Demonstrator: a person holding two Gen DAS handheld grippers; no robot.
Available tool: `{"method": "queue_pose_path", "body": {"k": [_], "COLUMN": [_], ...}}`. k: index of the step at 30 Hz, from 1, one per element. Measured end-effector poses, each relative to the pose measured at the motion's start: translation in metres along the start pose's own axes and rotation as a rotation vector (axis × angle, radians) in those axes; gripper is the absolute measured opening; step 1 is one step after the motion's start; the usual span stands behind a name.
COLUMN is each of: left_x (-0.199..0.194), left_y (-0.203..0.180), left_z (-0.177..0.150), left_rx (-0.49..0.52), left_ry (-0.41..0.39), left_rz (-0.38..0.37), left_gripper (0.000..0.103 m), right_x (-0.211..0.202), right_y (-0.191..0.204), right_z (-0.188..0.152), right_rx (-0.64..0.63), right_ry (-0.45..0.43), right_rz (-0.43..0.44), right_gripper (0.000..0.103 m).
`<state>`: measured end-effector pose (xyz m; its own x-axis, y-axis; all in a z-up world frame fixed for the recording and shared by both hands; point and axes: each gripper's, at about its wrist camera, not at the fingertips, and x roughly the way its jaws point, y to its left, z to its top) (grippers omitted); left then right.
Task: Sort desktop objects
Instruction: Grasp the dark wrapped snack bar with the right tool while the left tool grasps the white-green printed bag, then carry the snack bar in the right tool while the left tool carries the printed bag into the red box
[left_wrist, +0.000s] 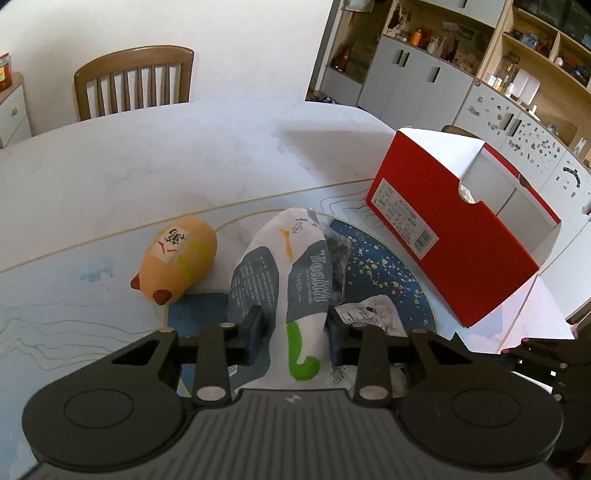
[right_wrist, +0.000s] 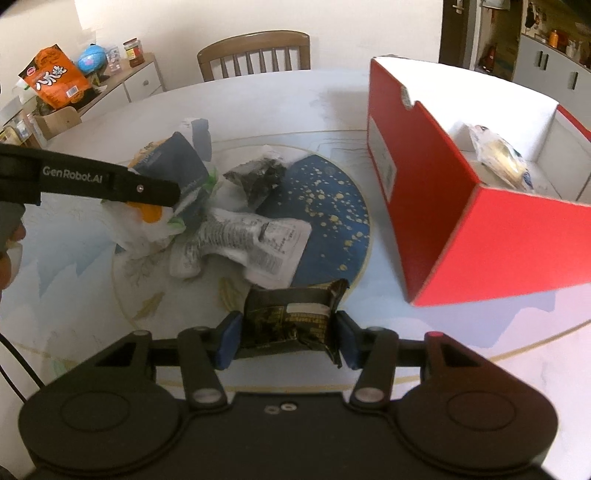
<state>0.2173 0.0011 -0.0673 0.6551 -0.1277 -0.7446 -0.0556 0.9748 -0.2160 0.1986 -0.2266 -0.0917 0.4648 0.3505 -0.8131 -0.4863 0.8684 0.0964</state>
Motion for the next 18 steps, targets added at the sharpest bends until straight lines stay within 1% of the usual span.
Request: {"method": "queue_pose_path", "body": {"k": [4,7,18], "left_x": [-0.005,-0.01,-0.027], "left_y": [-0.004,-0.005,-0.016], "left_z": [0.0,-0.001,-0.002], "left_rx": [0.011,0.009,0.033], "left_ry": [-0.018,-0.029,-0.041], "left_rz": [0.0,-0.002,-0.003], "left_gripper": [0.024,0.021,0.02], "right_x": [-0.005,-0.01,-0.033], "right_y": [-0.004,-0.007,-0.014], "right_z": [-0.003,-0.006,-0.008], "right_rx": [0.009,0.014,0.033], "right_ry": [-0.008,-0.016,-0.044], "right_rz": [-0.005,-0.011,-0.018], "right_gripper": [0.053,0.053,0.053]}}
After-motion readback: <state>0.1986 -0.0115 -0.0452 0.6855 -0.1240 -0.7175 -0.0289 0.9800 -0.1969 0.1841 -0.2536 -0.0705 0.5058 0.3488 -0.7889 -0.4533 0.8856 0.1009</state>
